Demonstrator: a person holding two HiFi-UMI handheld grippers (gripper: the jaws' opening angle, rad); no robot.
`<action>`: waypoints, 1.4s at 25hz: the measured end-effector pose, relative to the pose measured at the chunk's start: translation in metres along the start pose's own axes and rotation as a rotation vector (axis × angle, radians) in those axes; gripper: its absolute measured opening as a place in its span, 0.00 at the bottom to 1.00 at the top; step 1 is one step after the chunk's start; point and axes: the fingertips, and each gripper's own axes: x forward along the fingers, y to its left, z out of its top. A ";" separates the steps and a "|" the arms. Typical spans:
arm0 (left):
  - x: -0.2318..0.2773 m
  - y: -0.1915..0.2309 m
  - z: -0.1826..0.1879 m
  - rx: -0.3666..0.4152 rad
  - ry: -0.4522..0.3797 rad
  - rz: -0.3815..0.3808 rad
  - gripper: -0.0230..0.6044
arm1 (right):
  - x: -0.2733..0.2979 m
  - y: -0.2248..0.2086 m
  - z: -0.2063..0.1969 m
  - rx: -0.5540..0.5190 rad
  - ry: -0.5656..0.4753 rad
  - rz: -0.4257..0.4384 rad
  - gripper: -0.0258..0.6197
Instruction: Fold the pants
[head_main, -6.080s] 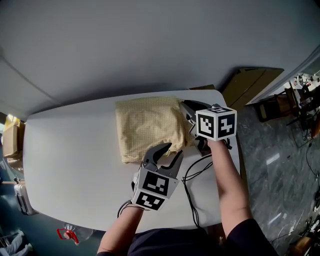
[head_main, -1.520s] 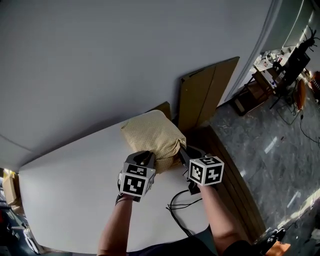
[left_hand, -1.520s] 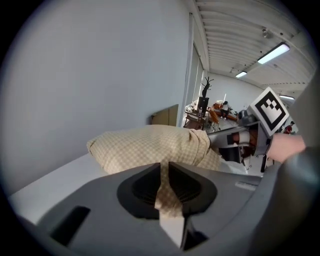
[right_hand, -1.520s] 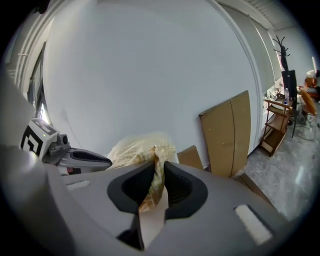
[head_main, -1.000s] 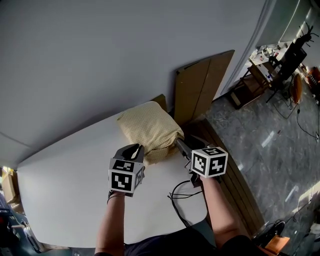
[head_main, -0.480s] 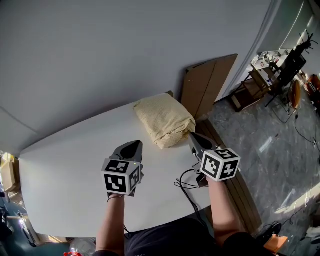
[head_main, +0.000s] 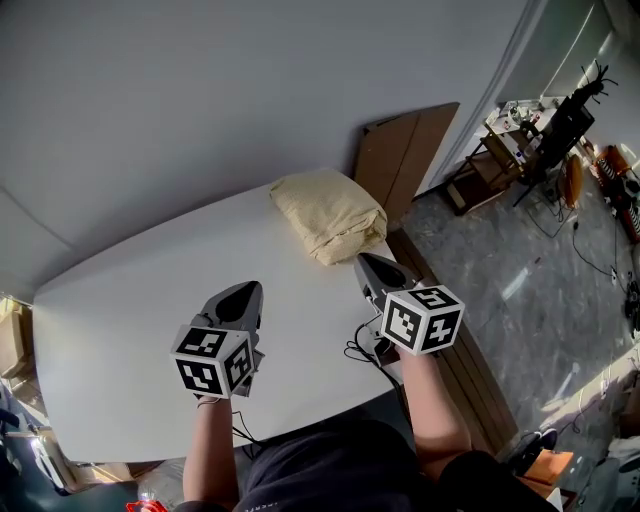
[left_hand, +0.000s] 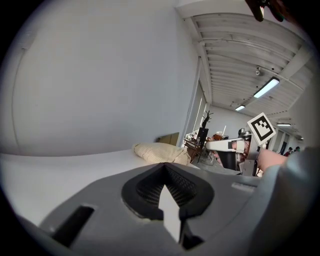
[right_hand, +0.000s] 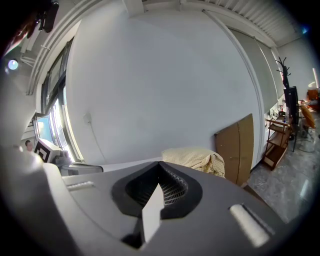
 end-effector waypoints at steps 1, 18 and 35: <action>-0.004 0.000 -0.002 -0.004 -0.002 -0.004 0.03 | -0.002 0.006 -0.002 -0.006 0.001 0.002 0.04; -0.032 -0.010 -0.041 0.006 0.026 -0.017 0.03 | -0.031 0.051 -0.044 -0.040 0.000 0.001 0.04; -0.031 -0.008 -0.063 -0.001 0.038 -0.043 0.03 | -0.018 0.056 -0.063 -0.090 0.039 0.025 0.04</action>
